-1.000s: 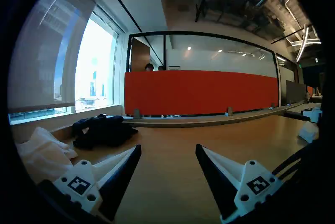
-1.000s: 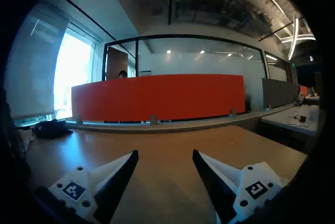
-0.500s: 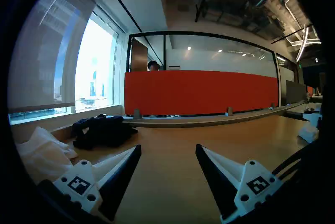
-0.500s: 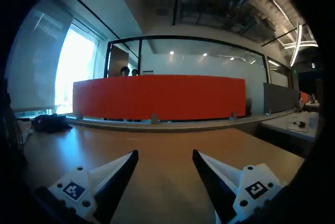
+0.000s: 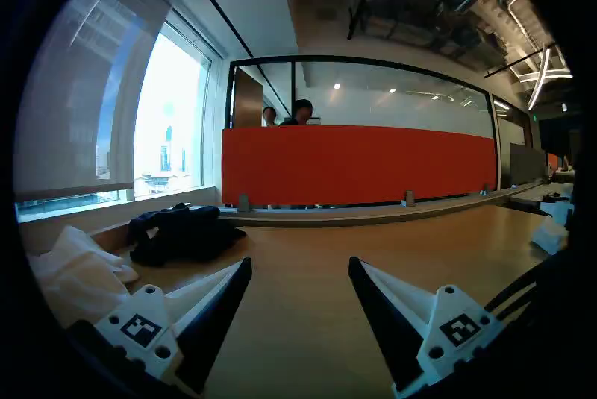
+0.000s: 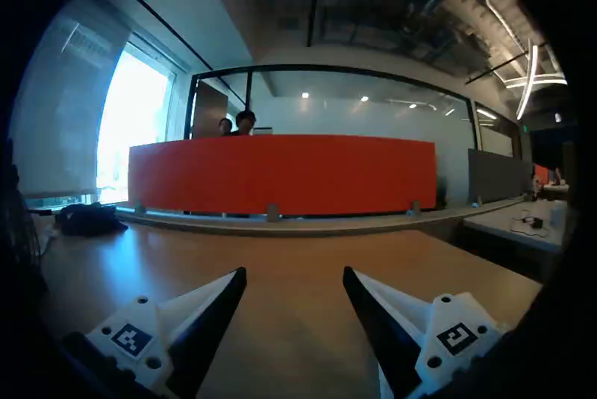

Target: Fold towel

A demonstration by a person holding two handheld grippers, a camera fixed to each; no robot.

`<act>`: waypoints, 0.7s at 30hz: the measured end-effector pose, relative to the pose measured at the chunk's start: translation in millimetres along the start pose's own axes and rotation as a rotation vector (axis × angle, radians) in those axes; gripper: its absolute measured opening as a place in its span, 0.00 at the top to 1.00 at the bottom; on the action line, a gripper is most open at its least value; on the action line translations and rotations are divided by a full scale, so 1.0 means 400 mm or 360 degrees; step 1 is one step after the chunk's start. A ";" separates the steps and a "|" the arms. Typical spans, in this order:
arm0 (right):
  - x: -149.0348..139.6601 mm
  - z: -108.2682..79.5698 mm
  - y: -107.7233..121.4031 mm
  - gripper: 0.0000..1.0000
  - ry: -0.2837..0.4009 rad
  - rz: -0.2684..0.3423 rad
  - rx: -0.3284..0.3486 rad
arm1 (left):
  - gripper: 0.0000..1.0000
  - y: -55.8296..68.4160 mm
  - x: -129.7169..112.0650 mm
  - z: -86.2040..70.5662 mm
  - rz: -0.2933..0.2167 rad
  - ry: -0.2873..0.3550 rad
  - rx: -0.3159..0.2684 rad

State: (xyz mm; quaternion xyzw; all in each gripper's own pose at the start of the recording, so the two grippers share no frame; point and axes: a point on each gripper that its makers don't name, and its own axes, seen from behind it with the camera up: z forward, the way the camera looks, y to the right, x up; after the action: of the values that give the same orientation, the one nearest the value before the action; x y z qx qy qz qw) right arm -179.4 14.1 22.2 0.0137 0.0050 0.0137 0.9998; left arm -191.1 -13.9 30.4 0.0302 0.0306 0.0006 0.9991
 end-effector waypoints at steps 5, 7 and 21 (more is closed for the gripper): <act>-0.002 -0.001 -0.001 0.00 0.0000 0.0000 0.0001 | 0.04 0.000 0.000 0.001 0.0000 0.0000 0.0000; -0.003 -0.001 -0.001 0.00 0.0000 0.0000 0.0000 | 0.04 0.000 0.000 0.001 0.0000 0.0000 0.0000; -0.006 0.004 0.002 0.00 -0.0001 0.0001 -0.0001 | 0.04 0.001 0.002 0.001 0.0000 0.0000 0.0000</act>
State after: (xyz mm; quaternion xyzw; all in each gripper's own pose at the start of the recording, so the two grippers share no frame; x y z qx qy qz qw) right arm -181.9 14.7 23.8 0.0132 0.0046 0.0139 0.9998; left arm -190.2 -13.4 30.8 0.0302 0.0305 0.0006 0.9991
